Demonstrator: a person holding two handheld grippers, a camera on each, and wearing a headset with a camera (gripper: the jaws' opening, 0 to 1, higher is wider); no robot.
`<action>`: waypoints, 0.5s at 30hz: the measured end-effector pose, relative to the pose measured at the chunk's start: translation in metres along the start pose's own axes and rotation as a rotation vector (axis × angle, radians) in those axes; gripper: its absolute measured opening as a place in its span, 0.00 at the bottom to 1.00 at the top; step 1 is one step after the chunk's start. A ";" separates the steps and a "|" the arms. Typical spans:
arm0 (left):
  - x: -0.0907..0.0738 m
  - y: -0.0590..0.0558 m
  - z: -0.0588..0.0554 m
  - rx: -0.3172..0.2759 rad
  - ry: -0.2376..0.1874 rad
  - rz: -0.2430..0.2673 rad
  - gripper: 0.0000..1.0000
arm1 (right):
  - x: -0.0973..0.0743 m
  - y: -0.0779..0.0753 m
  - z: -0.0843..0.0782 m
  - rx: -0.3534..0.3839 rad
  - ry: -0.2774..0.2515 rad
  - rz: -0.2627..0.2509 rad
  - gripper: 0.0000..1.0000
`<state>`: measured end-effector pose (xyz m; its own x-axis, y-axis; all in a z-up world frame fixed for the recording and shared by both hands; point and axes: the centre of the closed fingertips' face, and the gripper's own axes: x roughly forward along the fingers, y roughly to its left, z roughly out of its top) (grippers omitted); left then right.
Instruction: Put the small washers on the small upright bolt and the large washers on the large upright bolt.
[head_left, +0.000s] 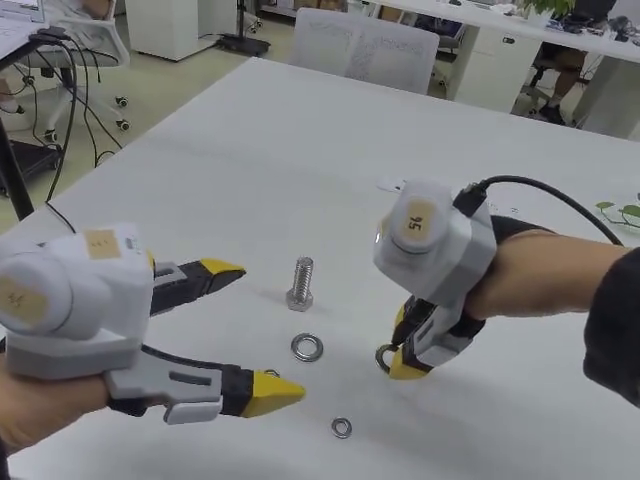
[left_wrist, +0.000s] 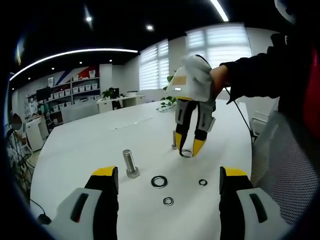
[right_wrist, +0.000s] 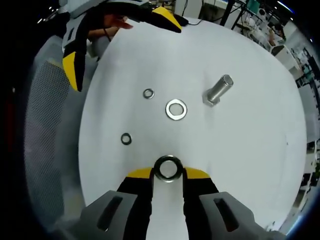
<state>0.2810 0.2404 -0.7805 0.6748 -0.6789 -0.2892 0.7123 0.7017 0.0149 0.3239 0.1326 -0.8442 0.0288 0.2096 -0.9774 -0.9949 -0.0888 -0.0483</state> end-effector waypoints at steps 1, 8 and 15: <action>0.000 0.001 0.000 0.001 0.000 0.005 0.83 | -0.002 -0.001 0.002 -0.002 -0.001 -0.003 0.23; -0.003 0.007 -0.002 -0.005 0.003 0.034 0.83 | -0.018 -0.012 0.015 -0.026 -0.019 -0.026 0.23; -0.006 0.015 -0.004 -0.016 0.001 0.070 0.82 | -0.032 -0.025 0.027 -0.055 -0.023 -0.049 0.23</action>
<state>0.2869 0.2555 -0.7829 0.7229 -0.6276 -0.2890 0.6599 0.7511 0.0197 0.3450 0.1548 -0.8061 0.0747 0.2376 -0.9685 -0.9855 -0.1307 -0.1081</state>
